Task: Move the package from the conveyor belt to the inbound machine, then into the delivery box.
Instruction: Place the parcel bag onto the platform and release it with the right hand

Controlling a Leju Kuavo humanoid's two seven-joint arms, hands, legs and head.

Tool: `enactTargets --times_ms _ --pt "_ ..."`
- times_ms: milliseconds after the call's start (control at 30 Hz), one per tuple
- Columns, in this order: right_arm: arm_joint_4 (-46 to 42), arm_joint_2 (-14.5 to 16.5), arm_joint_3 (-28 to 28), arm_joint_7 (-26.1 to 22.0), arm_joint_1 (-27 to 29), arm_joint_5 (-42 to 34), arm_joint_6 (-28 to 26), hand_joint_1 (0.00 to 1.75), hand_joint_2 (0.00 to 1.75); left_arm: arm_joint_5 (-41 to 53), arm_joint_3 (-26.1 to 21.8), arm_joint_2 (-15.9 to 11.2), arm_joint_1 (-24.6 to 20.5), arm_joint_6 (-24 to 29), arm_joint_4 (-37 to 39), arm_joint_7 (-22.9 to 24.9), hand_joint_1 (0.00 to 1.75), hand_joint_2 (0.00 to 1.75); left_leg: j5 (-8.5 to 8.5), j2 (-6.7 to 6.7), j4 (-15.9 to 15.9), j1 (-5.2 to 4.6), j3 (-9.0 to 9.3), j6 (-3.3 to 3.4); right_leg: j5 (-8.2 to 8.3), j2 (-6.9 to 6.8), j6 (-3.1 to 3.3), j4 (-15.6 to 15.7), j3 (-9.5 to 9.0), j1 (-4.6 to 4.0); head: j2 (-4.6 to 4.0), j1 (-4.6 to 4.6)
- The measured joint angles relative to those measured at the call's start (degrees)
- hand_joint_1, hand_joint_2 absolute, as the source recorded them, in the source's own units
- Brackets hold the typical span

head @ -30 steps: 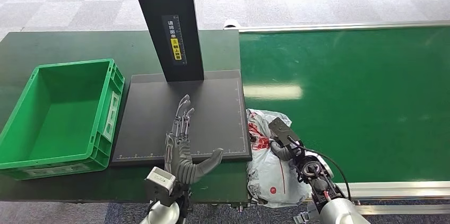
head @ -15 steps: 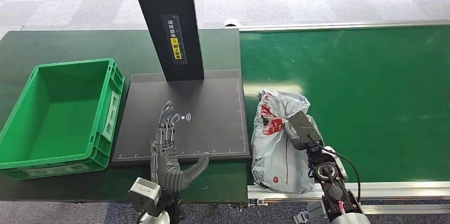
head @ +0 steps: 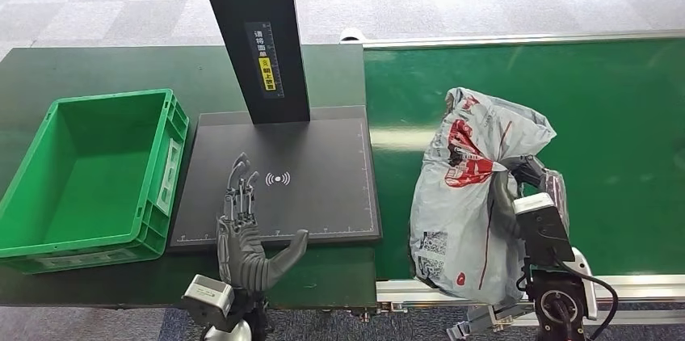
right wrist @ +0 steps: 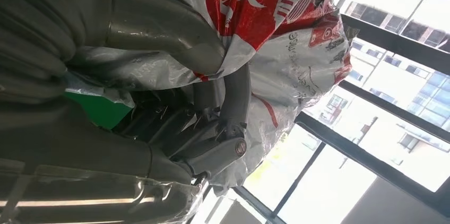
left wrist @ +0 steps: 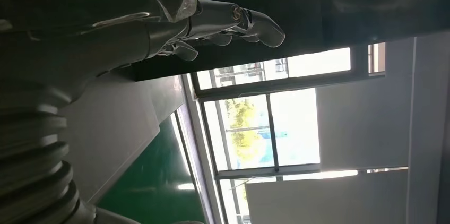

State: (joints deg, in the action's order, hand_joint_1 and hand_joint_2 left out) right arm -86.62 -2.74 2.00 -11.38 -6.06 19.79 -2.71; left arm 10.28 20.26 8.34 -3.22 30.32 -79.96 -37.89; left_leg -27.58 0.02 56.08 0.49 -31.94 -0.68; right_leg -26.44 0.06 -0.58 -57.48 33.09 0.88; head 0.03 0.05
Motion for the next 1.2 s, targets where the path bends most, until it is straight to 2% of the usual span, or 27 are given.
enactTargets --times_ms 167,300,400,500,633,767,900,1067,1200 --pt "4.0 1.93 1.77 1.75 -2.9 -0.89 6.56 1.75 1.75 -0.78 -1.16 -0.45 -1.33 0.58 -0.69 -0.75 0.0 1.75 0.03 0.03 -0.02 0.02 0.01 -0.01 0.02 0.02 0.02 -0.01 -0.02 -0.02 0.0 -0.01" --pt "17.18 5.1 5.6 2.03 -10.96 -3.22 11.85 1.75 1.75 -2.06 -1.97 -0.9 -4.22 1.3 -0.76 -0.87 0.0 1.75 0.13 0.11 -0.03 0.07 0.04 -0.06 0.1 0.08 0.11 -0.02 -0.03 -0.1 -0.01 0.02" --pt "28.02 8.54 9.59 1.06 -16.44 -3.66 12.66 1.75 1.75 -2.38 -3.09 -1.16 -6.0 2.68 -0.87 -0.38 0.0 1.75 0.21 0.05 -0.03 0.11 0.05 -0.09 0.11 0.04 0.14 -0.03 -0.02 -0.13 -0.01 0.01" --pt "34.72 11.35 12.72 1.06 -19.54 -3.7 12.63 1.75 1.75 -2.31 -4.69 -1.36 -6.19 4.17 -1.47 0.12 0.0 1.75 0.22 0.03 -0.03 0.13 -0.02 -0.1 0.11 0.02 0.14 -0.05 0.04 -0.16 0.0 0.0" --pt "39.63 13.65 15.24 1.73 -22.3 -4.01 12.64 1.75 1.75 -2.23 -7.15 -1.61 -5.93 5.43 -2.79 0.49 0.0 1.75 0.22 0.03 -0.03 0.12 -0.12 -0.1 0.09 0.01 0.13 -0.05 0.12 -0.15 -0.01 0.01" --pt "42.37 14.69 16.4 2.09 -24.32 -4.51 12.69 1.75 1.75 -2.19 -8.96 -1.8 -5.46 5.86 -3.89 0.67 0.0 1.75 0.21 0.01 -0.02 0.09 -0.15 -0.1 0.09 -0.01 0.12 -0.04 0.13 -0.12 -0.01 0.02" --pt "43.96 15.18 16.88 2.15 -25.5 -4.67 12.35 0.01 1.75 -2.04 -9.82 -1.81 -4.9 6.04 -4.39 0.71 0.0 1.75 0.21 0.01 -0.01 0.08 -0.14 -0.09 0.1 -0.01 0.12 -0.03 0.13 -0.12 -0.01 0.02" --pt "45.3 15.58 17.57 2.95 -26.63 -4.08 8.58 0.0 1.75 -1.98 -10.43 -1.79 -4.23 6.17 -4.69 0.71 0.0 1.75 0.21 0.01 -0.01 0.1 -0.13 -0.1 0.1 -0.01 0.13 -0.03 0.14 -0.13 0.0 0.01" --pt "45.94 15.74 17.78 3.1 -27.09 -3.93 7.8 0.0 1.75 -1.96 -10.55 -1.79 -3.89 6.19 -4.92 0.71 0.0 1.75 0.21 0.01 -0.02 0.1 -0.13 -0.1 0.1 -0.01 0.13 -0.03 0.14 -0.13 -0.01 0.01"
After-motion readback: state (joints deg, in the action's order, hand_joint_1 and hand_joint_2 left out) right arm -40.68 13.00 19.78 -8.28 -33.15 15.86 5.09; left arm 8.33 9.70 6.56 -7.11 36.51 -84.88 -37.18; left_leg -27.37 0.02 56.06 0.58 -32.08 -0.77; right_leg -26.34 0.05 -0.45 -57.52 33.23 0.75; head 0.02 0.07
